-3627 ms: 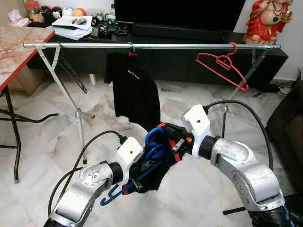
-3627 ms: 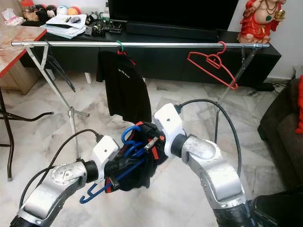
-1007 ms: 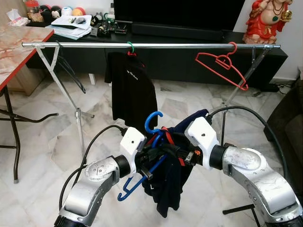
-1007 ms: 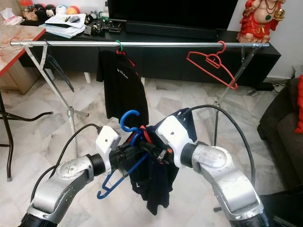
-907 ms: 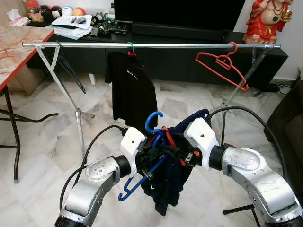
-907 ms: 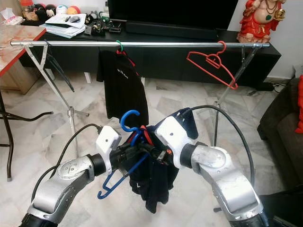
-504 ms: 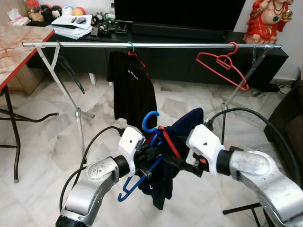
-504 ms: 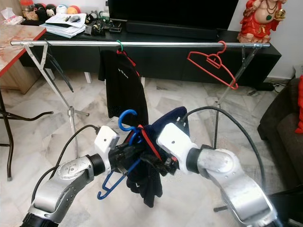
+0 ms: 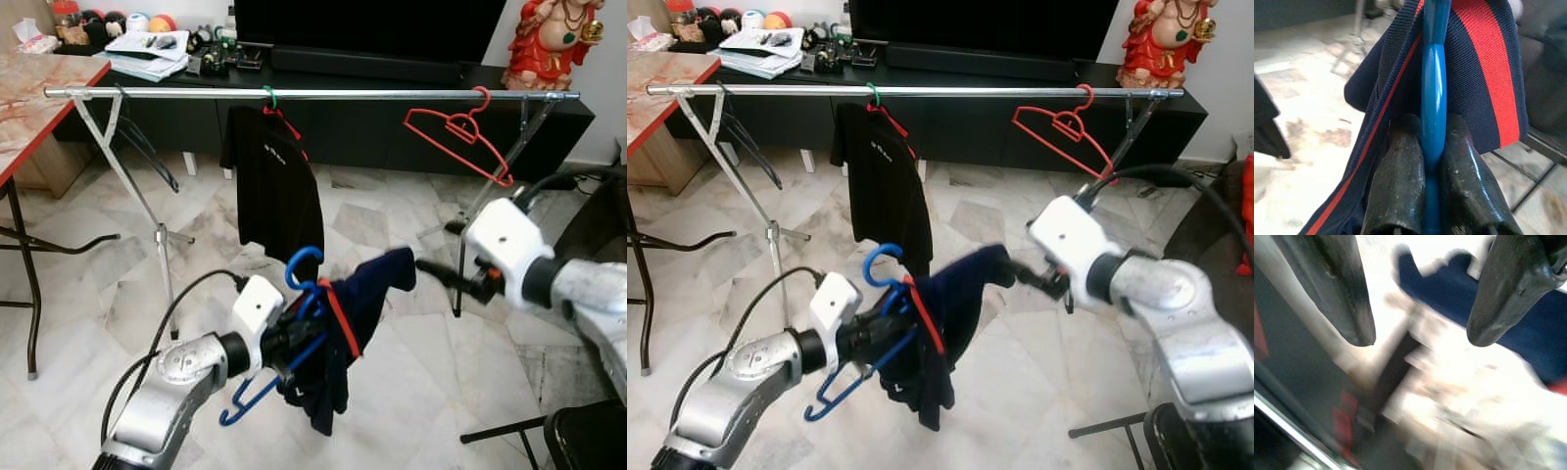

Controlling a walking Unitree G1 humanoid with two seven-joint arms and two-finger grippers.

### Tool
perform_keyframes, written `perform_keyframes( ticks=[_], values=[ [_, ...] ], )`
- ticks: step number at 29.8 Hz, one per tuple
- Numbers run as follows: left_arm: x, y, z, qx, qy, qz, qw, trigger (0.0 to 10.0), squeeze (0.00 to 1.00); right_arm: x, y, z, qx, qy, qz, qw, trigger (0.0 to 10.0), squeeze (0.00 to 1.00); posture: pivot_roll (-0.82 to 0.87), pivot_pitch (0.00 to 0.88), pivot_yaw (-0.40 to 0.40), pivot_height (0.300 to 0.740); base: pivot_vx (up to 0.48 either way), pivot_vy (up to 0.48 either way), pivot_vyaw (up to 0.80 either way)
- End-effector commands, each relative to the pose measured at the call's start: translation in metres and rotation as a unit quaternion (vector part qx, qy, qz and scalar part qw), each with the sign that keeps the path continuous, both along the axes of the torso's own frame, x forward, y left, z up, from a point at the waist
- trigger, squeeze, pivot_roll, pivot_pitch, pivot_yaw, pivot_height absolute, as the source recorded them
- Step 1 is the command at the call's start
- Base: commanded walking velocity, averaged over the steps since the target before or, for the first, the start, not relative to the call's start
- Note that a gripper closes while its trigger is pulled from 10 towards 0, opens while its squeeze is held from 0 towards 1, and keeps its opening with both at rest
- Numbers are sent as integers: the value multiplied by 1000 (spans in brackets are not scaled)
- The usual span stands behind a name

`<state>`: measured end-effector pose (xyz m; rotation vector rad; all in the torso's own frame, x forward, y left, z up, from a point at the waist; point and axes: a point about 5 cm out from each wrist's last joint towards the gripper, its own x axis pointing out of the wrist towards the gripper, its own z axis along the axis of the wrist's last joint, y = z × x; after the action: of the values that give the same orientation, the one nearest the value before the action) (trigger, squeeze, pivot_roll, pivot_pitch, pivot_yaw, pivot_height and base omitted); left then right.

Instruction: Hang hanger

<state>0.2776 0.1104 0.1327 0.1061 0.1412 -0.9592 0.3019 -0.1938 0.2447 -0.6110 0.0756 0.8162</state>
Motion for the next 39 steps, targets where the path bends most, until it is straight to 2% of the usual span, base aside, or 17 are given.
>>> perform_keyframes(
  ticks=[1, 3, 6, 8, 15, 16, 18, 19, 20, 21, 22, 23, 24, 25, 26, 30, 39],
  values=[
    [-4, -6, 9, -7, -19, -29, 999, 10000, 0, -6, 6, 0, 2, 0, 57, 998, 10000, 0, -50, 150, -84, 740, 0, 0, 0],
    [-6, -7, 9, 3, -31, -51, 998, 10000, 0, -15, 11, -11, -21, 25, 152, 988, 10000, 0, -49, 148, -83, 740, 0, 0, 0],
    [-8, -9, 9, 6, -29, -69, 997, 10000, 0, -26, 13, -20, -24, 76, 231, 970, 10000, 0, -47, 146, -83, 740, 0, 0, 0],
    [-10, -10, 10, 9, -29, -81, 996, 10000, 0, -31, 10, -28, -61, 99, 270, 956, 10000, 0, -44, 145, -83, 740, 0, 0, 0],
    [-14, -11, 10, 19, -23, -107, 994, 10000, 0, -16, 6, -33, -138, 70, 277, 948, 10000, 0, -43, 143, -79, 740, 0, 0, 0],
    [-16, -12, 10, 22, -24, -118, 992, 10000, 0, -8, 12, -26, -121, 36, 281, 951, 10000, 0, -40, 141, -80, 740, 0, 0, 0],
    [-17, -13, 9, 23, -23, -120, 992, 10000, 0, -7, 16, -23, -108, 28, 287, 951, 10000, 0, -40, 141, -80, 740, 0, 0, 0],
    [-17, -13, 9, 26, -24, -123, 992, 10000, 0, -7, 17, -24, -108, 34, 303, 946, 10000, 506, -41, 140, -80, 740, 0, 0, 0],
    [-17, -13, 9, 26, -24, -123, 992, 10000, 0, -7, 17, -24, -108, 34, 303, 946, 10000, 506, -41, 140, -80, 740, 0, 0, 0],
    [-17, -14, 8, 35, -25, -127, 991, 10000, 0, -9, 19, -28, -116, 41, 321, 939, 10000, 816, -37, 139, -82, 740, 0, 0, 0],
    [-17, -14, 7, 42, -26, -130, 990, 10000, 0, -9, 20, -30, -120, 39, 326, 937, 10000, 843, -34, 138, -82, 740, 0, 0, 0],
    [-17, -15, 6, 46, -27, -132, 990, 10000, 0, -9, 21, -31, -122, 35, 329, 936, 10000, 800, -34, 138, -82, 740, 0, 0, 0],
    [-18, -16, 6, 50, -26, -140, 989, 10000, 0, -5, 24, -34, -122, 33, 328, 936, 10000, 478, -32, 136, -81, 740, 0, 0, 0],
    [-19, -17, 6, 49, -26, -143, 988, 10000, 0, -4, 25, -35, -122, 34, 329, 936, 10000, 478, -31, 135, -82, 740, 0, 0, 0],
    [-19, -17, 6, 49, -26, -144, 988, 10000, 0, -4, 25, -35, -123, 35, 329, 935, 10000, 0, -31, 135, -82, 740, 0, 0, 0],
    [-20, -21, 9, 50, -32, -156, 986, 10000, 0, -4, 25, -47, -163, 60, 349, 921, 10000, 0, -27, 129, -82, 740, 0, 0, 0],
    [-23, -28, 10, 58, -42, -177, 982, 10000, 0, -1, 34, -61, -180, 55, 358, 914, 10000, 0, -15, 118, -81, 740, 0, 0, 0]
  ],
)
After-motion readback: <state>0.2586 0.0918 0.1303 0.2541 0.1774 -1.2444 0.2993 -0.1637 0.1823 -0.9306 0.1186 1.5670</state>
